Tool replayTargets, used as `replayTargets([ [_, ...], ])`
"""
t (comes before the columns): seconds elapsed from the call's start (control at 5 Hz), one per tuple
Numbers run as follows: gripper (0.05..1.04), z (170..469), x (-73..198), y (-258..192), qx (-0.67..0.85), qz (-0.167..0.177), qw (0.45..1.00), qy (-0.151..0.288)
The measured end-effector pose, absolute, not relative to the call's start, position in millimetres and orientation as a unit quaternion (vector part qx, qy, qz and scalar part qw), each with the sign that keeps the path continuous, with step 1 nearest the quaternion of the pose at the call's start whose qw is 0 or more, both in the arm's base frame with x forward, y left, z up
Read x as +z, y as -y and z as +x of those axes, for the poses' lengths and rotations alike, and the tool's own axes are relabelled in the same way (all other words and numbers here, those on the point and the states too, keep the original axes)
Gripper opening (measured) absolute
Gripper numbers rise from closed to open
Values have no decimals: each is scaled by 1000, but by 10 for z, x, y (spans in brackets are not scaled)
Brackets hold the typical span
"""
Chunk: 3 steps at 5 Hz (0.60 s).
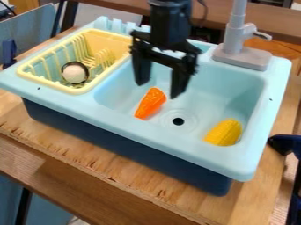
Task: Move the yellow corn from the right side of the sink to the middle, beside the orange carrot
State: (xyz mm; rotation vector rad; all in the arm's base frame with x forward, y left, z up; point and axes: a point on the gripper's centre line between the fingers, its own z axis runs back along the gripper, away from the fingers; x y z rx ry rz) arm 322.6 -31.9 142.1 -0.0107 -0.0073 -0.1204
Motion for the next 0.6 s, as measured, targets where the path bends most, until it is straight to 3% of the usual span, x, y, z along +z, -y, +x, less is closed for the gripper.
replayTargets([
  [0.4,1001,3339,1150,717,-75,-50,996,6],
  [0.6,1001,3391,1138,808,-74,-74,994,23],
])
